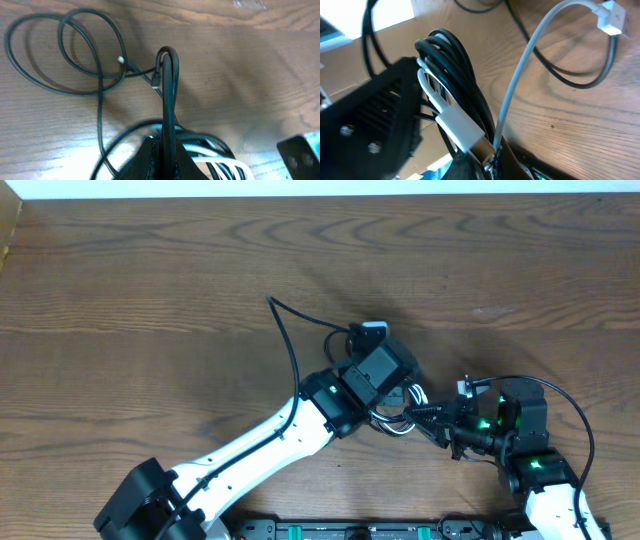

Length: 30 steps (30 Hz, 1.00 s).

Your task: Untangle cables

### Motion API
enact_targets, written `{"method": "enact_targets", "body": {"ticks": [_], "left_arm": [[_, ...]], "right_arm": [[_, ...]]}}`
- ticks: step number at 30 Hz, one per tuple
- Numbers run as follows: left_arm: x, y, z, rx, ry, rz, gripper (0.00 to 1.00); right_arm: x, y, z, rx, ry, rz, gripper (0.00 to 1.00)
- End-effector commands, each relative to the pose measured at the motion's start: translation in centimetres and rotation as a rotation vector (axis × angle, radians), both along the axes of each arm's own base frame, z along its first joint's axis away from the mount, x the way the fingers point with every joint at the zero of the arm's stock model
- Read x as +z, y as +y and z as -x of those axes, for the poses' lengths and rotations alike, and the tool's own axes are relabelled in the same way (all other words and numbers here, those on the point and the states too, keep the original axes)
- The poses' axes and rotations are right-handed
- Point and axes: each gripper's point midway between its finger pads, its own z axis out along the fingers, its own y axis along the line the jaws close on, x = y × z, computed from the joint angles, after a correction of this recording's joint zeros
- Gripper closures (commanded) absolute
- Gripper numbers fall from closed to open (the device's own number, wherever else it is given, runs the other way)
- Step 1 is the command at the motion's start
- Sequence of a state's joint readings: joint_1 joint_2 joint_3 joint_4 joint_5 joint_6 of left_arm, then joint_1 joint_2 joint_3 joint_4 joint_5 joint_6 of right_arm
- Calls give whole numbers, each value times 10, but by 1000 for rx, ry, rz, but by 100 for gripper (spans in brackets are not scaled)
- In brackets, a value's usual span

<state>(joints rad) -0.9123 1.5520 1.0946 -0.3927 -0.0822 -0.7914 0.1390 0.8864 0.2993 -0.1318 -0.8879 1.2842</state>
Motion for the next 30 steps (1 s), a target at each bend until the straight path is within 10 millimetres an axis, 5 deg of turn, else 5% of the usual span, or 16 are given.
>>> {"method": "enact_targets", "body": {"ticks": [1,3,4,5,9,16,20,25,27,30], "left_arm": [[2,-11,7,-27,14,10,92],[0,-6,7,-23,9,-16,90],[-1,-3,6,-32,-4,-39,75],[-1,-1,4,-89,-36,-84,48],[14,5,-2,-162,-105,-113,9],[84,33,-13,-125,-248,-20,7],[112,70,-12,12,-238,54,7],[99,112,5,261,-30,129,7],[86,112,16,260,56,124,7],[67,104,30,225,165,130,23]], "right_arm": [[14,6,2,30,-4,-57,99],[14,6,2,28,-4,-56,99],[14,6,2,28,-4,-55,99],[13,5,0,26,-15,-46,99],[10,1,-4,10,-48,-7,98],[8,0,-6,-3,-49,3,98],[8,-1,-7,13,-88,24,94],[4,-3,-7,13,-98,49,98],[3,-3,-8,7,-97,52,98],[3,-3,-8,0,-82,45,98]]}}
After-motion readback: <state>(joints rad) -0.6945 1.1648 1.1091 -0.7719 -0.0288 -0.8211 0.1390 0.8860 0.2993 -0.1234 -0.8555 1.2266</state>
